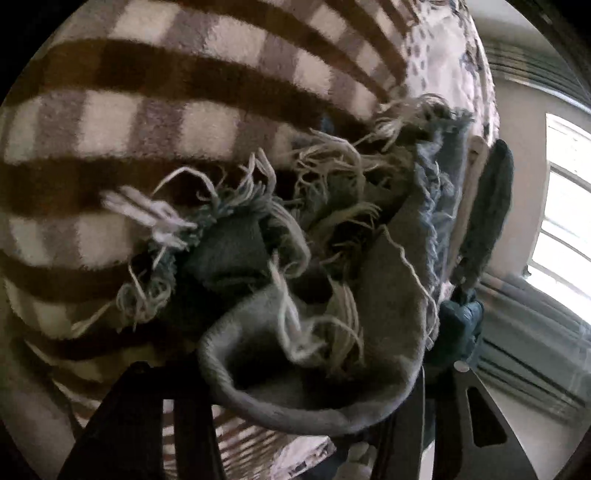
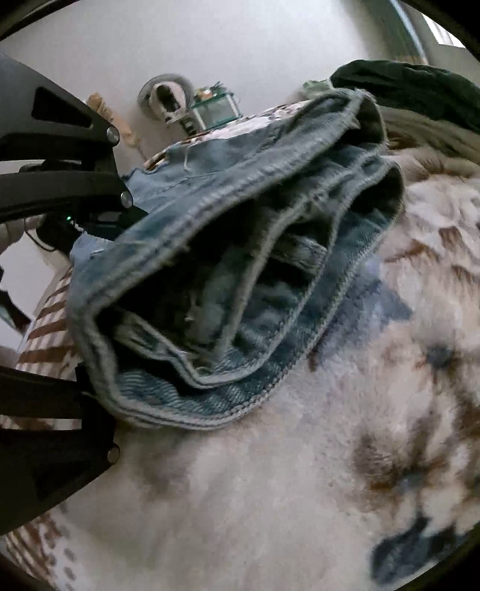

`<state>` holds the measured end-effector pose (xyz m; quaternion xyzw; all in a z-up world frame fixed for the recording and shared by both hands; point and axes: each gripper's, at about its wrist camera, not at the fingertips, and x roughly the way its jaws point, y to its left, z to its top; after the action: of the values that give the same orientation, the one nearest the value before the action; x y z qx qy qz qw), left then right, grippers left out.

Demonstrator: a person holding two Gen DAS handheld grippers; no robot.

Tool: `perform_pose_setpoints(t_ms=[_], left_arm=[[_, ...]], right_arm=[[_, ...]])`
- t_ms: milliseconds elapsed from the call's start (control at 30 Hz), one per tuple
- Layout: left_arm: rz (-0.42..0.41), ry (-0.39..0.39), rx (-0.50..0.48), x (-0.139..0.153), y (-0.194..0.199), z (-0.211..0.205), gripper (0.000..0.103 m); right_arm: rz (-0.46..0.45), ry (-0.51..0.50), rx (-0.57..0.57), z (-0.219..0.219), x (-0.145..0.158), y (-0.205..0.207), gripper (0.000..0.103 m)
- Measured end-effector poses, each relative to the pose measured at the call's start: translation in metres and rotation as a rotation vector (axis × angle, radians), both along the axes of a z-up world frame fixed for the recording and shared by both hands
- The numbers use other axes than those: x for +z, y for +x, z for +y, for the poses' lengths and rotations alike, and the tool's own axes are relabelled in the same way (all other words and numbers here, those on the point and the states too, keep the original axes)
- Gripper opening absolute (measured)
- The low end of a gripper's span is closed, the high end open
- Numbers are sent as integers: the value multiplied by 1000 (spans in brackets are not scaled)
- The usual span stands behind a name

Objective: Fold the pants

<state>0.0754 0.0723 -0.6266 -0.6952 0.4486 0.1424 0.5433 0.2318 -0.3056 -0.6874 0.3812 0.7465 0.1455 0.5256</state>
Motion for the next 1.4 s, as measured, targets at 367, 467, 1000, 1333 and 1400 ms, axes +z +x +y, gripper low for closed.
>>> perform_pose_setpoints(t_ms=[367, 467, 1000, 1333, 1400], left_arm=[[-30, 181, -101, 78, 41, -11, 24], [-65, 215, -137, 111, 58, -8, 23], [-400, 290, -290, 275, 237, 49, 23], [-611, 316, -514, 300, 465, 67, 23], [-590, 315, -576, 263, 497, 69, 23]], right_arm=[[-86, -8, -52, 33, 33, -7, 21], [-97, 9, -66, 38, 59, -8, 19], [-355, 125, -172, 62, 247, 120, 18], [-591, 52, -350, 61, 335, 304, 18], [-594, 32, -373, 64, 313, 328, 18]])
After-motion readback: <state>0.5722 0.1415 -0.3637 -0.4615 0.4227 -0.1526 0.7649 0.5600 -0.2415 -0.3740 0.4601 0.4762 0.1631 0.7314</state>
